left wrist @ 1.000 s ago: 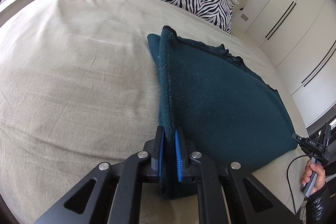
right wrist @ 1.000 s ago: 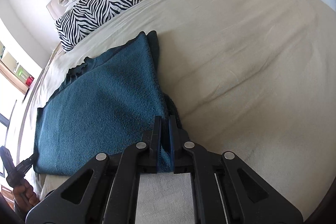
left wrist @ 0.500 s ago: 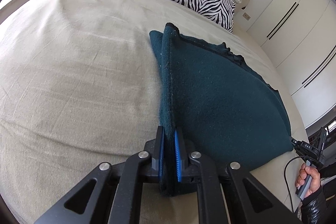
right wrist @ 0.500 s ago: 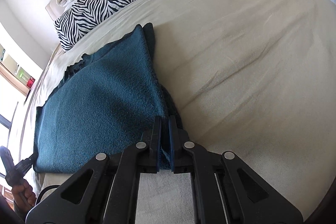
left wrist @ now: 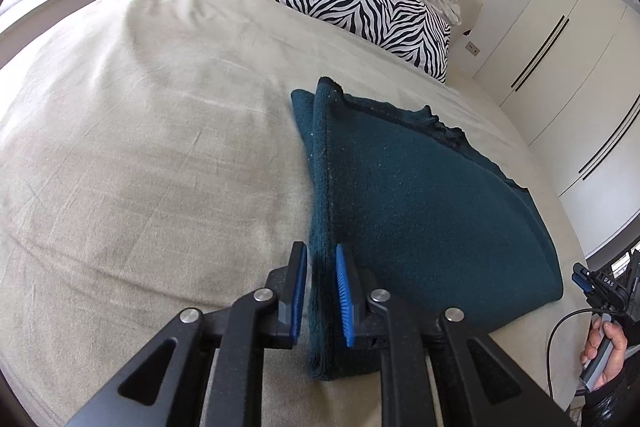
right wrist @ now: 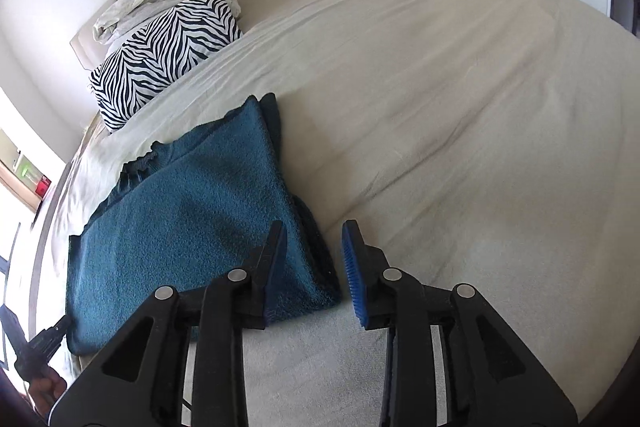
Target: Fold small clothes
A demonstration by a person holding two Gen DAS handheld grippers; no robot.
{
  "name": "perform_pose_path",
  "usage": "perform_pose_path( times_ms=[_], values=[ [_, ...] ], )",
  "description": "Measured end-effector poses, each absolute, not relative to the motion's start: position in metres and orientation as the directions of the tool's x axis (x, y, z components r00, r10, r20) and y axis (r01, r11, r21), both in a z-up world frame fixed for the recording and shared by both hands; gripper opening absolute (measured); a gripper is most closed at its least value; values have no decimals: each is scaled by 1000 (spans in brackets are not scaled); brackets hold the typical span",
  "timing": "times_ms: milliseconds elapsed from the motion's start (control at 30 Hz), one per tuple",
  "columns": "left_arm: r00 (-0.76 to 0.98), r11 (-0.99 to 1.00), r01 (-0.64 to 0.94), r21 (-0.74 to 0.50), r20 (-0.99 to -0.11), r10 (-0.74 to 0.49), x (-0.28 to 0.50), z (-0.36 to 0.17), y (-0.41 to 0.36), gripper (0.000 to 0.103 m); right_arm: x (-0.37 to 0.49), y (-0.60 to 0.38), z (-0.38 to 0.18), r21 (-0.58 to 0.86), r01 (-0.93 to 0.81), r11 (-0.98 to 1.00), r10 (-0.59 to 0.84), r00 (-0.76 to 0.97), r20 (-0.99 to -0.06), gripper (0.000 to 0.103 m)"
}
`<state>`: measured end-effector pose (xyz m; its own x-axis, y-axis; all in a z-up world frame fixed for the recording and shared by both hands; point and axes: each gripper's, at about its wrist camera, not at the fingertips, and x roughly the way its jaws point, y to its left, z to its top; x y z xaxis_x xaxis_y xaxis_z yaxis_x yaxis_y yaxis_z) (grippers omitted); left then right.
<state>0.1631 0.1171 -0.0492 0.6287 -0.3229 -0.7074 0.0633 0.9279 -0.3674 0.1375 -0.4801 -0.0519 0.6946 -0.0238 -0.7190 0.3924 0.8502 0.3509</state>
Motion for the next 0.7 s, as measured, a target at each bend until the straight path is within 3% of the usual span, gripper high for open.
perform_pose_path(
  times_ms=[67,133,200,333,467,633,700],
  values=[
    [674,944,80,-321,-680,-288,162,-31,113,24,149,-474,-38,387,338,858,24,726,-687,28],
    [705,959,98,-267,-661,-256,166,-16,103,57,173,-461,-30,433,259,863,115,735,-668,28],
    [724,967,131,-218,-645,-244,174,-7,87,71,204,-442,-30,507,166,846,251,714,-653,28],
    [671,963,236,-128,-696,-257,203,-22,44,73,270,-382,-40,601,14,799,454,641,-619,28],
    [623,967,225,-124,-744,-240,222,-55,35,73,319,-320,-58,662,-102,743,591,563,-577,28],
    [634,968,236,-88,-741,-222,216,-65,36,73,362,-311,-109,707,2,707,598,530,-601,28],
    [629,966,228,-121,-739,-241,219,-67,40,73,364,-336,-121,774,38,632,623,570,-536,24]
  ],
)
